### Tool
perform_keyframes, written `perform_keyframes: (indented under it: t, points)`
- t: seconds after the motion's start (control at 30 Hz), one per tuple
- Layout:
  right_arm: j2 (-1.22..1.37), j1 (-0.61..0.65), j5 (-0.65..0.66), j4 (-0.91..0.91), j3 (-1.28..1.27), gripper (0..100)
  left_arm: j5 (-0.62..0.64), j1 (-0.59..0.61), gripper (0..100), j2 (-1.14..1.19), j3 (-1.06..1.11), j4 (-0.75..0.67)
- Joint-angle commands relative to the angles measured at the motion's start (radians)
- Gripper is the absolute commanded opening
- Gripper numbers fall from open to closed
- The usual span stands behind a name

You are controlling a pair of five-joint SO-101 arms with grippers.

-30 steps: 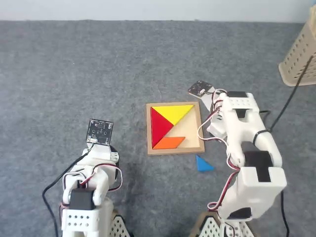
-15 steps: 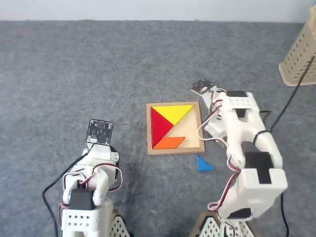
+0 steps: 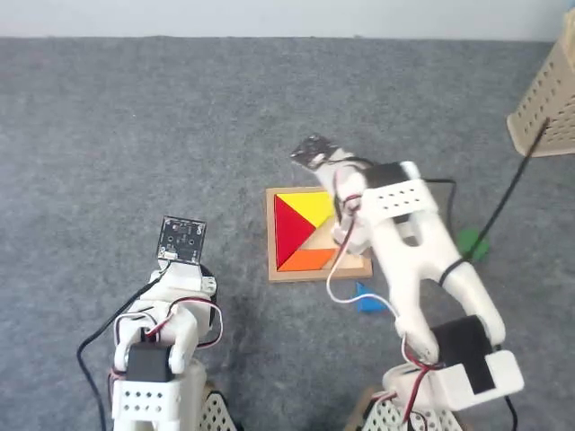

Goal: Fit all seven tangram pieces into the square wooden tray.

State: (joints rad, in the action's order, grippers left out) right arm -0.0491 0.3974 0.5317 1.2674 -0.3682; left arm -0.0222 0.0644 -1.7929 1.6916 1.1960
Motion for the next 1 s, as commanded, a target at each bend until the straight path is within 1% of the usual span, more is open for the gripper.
perform_keyframes:
  t: [0.0, 0.07, 0.1, 0.23, 0.3, 0.4, 0.53, 0.63, 0.97]
  points:
    - [0.038, 0.051, -0.014, 0.012, 0.13, 8.4, 0.009, 0.005, 1, -0.003, -0.005, 0.005]
    - [0.087, 0.073, -0.009, 0.005, 0.196, 8.4, 0.009, 0.005, 1, -0.003, -0.005, 0.005]
    - [0.111, 0.087, 0.015, 0.005, 0.227, 8.4, 0.009, 0.005, 1, -0.003, -0.005, 0.005]
    - [0.191, 0.15, 0.218, 0.001, 0.288, 8.3, 0.009, 0.005, 1, -0.003, -0.005, 0.005]
    - [0.211, 0.176, 0.284, -0.028, 0.287, 8.3, 0.009, 0.005, 1, -0.003, -0.005, 0.005]
    - [0.239, 0.197, 0.319, -0.03, 0.278, 8.3, 0.009, 0.005, 1, -0.003, -0.005, 0.005]
    - [0.214, 0.2, 0.427, -0.039, 0.19, 8.3, 0.009, 0.005, 1, -0.003, -0.005, 0.005]
    - [0.173, 0.205, 0.44, -0.073, 0.132, 8.3, 0.009, 0.005, 1, -0.003, -0.005, 0.005]
    - [0.077, 0.189, 0.44, -0.44, -0.075, 8.3, 0.009, 0.005, 1, -0.003, -0.005, 0.005]
